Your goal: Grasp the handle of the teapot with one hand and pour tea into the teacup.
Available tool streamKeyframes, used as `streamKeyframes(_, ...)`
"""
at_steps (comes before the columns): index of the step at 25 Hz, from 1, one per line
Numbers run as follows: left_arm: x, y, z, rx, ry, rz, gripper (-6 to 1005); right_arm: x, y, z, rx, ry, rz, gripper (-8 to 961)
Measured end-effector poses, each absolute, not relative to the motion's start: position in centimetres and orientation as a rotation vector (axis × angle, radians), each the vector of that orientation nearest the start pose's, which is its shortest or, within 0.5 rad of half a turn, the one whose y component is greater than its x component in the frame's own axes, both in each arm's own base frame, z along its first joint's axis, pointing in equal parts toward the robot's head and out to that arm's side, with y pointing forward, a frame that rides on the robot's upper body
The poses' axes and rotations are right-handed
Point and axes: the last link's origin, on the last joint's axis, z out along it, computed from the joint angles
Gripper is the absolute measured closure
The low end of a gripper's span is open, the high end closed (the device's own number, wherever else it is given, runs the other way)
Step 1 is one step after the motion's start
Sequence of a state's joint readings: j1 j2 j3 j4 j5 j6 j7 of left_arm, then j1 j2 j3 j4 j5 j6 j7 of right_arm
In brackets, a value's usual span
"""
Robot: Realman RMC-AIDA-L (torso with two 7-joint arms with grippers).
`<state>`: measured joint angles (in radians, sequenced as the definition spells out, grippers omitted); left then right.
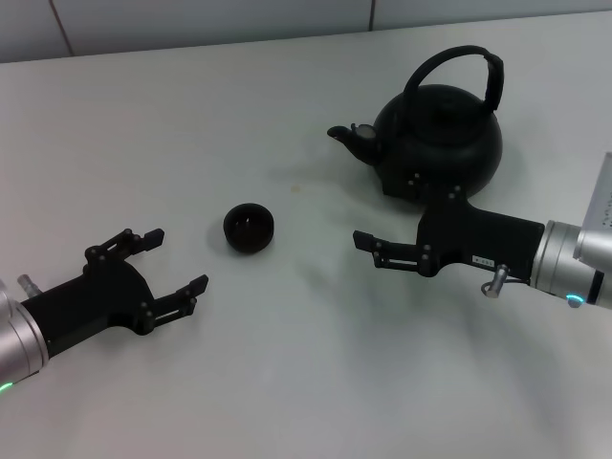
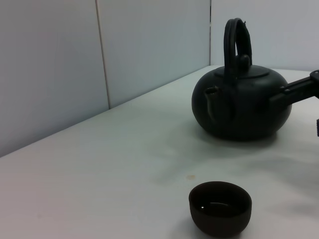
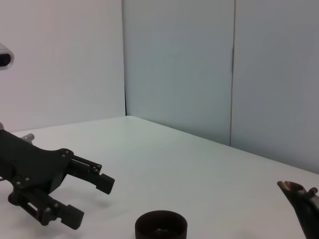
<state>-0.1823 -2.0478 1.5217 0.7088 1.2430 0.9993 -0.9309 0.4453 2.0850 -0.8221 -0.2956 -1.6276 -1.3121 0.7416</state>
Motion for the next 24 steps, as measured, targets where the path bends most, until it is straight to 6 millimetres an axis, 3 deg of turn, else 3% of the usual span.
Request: streamKeyframes(24,-30.66,28.10,-5.81,-2.516,-0.386,-0.467,159,30.12,30.14,-5.81,-2.509,0.369,0.655,113)
